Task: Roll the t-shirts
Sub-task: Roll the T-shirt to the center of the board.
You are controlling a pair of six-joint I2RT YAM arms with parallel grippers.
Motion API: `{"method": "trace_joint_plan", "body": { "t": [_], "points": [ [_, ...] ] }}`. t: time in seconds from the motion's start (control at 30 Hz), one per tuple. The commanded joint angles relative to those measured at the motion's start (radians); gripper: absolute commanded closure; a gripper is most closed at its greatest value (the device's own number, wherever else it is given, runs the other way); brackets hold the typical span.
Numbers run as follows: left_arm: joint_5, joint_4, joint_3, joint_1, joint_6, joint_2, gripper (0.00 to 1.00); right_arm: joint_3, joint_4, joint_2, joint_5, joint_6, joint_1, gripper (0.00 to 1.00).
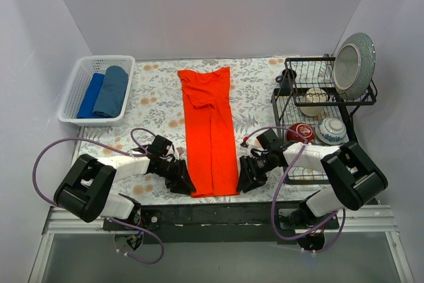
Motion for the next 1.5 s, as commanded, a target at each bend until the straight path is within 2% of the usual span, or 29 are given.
{"method": "trace_joint_plan", "body": {
  "t": [0.0,0.17,0.33,0.77,0.83,0.87,0.97,1.03,1.2,1.47],
  "points": [
    [-0.015,0.014,-0.015,-0.012,-0.017,0.011,0.74,-0.056,0.055,0.004,0.063,0.062,0.016,0.44],
    [-0.05,-0.019,-0.003,-0.012,-0.01,0.014,1.0,-0.079,0.098,0.024,0.109,0.12,0.017,0.44],
    [-0.072,-0.033,0.008,-0.012,0.0,0.0,1.0,-0.087,0.162,0.053,0.106,0.168,0.032,0.47],
    [-0.075,-0.033,0.008,-0.012,0.001,-0.011,1.0,-0.118,0.176,0.077,0.135,0.194,0.045,0.54],
    [-0.07,-0.033,0.006,-0.014,0.0,-0.012,1.0,-0.121,0.199,0.085,0.137,0.2,0.045,0.58],
    [-0.07,-0.03,0.006,-0.012,0.0,-0.015,1.0,-0.124,0.205,0.091,0.135,0.2,0.045,0.63],
    [-0.064,-0.026,0.005,-0.014,0.0,-0.02,1.0,-0.129,0.224,0.091,0.125,0.201,0.045,0.72],
    [-0.058,-0.026,0.006,-0.014,0.006,-0.026,1.0,-0.118,0.211,0.084,0.122,0.194,0.045,0.75],
    [-0.04,-0.021,0.008,-0.012,0.013,-0.064,1.0,-0.083,0.191,0.027,0.103,0.155,0.042,0.98],
    [-0.003,-0.012,0.025,0.024,0.044,-0.119,1.0,-0.034,0.152,-0.073,0.092,0.106,0.026,0.99]
  ]
}}
